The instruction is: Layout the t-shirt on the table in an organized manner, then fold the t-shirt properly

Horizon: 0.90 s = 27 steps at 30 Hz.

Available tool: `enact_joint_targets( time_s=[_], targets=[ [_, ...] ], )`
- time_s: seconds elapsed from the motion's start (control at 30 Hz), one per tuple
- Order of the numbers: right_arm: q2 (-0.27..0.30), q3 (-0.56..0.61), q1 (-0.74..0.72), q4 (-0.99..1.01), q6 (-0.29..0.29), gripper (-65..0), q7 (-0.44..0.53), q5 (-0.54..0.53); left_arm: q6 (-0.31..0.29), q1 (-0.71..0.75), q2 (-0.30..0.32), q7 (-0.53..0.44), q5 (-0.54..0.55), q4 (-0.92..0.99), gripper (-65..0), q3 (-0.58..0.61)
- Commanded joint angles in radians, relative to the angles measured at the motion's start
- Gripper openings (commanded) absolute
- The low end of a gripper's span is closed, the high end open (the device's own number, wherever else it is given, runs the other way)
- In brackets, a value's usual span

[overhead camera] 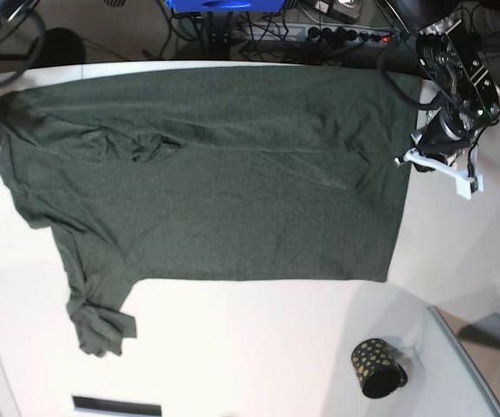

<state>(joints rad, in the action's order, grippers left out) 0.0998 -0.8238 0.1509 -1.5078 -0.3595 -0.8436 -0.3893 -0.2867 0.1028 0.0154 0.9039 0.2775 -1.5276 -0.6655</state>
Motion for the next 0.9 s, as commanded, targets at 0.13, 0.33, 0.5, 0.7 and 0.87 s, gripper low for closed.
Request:
enact_joint_targets(
  time_s=[0.13,0.33,0.5,0.7,0.87],
  targets=[
    [0.143,0.232,-0.152,0.266,-0.009,-63.5,0.134,-0.01,-0.001,-0.064,0.062,-0.237,0.004,0.106,-65.0,0.221],
    [0.229,0.476,-0.258,0.479,-0.009,-63.5,0.274,-0.01,0.001,-0.139,0.065,-0.358,-0.159,0.278,-65.0,0.323],
    [0.251,0.516,-0.29,0.566,0.0,-63.5,0.326,-0.01,0.001,-0.186,0.068,-0.404,-0.22,0.399,-65.0,0.327],
    [0.282,0.518,-0.34,0.741,0.0,-63.5,0.439,-0.009,0.001,-0.26,0.068,-0.478,-0.294,0.546,-65.0,0.327],
    [0.308,0.519,-0.388,0.892,0.0,-63.5,0.564,-0.007,0.001,-0.302,0.067,-0.495,-0.295,0.603,-65.0,0.327]
  ],
)
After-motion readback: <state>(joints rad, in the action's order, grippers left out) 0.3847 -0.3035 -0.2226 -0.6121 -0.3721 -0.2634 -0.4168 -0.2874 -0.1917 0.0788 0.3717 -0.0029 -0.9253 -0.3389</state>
